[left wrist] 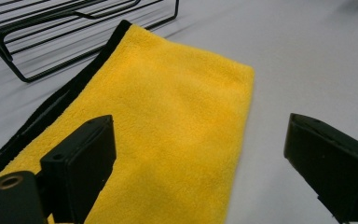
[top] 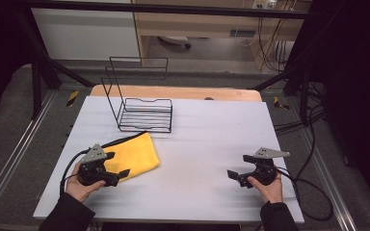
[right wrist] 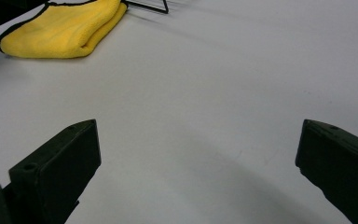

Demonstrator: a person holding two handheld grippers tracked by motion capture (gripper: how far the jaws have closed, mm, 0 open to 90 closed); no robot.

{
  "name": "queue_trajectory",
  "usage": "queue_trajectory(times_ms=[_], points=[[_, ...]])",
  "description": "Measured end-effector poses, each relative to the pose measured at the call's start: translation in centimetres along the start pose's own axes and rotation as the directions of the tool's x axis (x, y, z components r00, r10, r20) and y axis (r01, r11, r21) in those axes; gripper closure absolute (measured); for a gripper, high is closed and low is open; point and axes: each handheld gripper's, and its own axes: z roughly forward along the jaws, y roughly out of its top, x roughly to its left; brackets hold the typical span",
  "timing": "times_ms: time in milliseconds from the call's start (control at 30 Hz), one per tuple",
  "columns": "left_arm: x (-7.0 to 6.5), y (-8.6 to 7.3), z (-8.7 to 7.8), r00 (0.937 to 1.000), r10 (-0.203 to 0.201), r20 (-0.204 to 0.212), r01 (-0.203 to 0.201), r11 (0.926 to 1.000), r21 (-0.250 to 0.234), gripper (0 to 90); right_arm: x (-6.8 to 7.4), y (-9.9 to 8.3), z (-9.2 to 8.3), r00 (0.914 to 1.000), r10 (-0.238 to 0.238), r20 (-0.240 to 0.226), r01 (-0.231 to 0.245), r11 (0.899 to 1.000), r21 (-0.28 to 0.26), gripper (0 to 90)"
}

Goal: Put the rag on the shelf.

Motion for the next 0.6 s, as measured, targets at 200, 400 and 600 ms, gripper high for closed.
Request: queue_trajectory(times_ms=[200,400,600], points=[[-0.1,0.1,-0.2,1.0,0.007,-0.004,-0.007,0.9999,0.009,10.2,0.1,0.0,-0.1,1.0,-0.002,0.007,0.002,1.0,0.0,0.6],[0.0,0.0,-0.7,0.9998,0.013,-0.014,-0.013,0.9994,0.032,14.9,0.1,0.0,0.0,1.0,0.0,0.01,0.0,1.0,0.003,0.6],[0.0,-0.3,-1.4,0.9993,0.024,-0.028,-0.023,0.9986,0.047,22.8,0.1,0.0,0.0,0.9999,0.003,0.016,-0.003,1.0,0.006,0.7]])
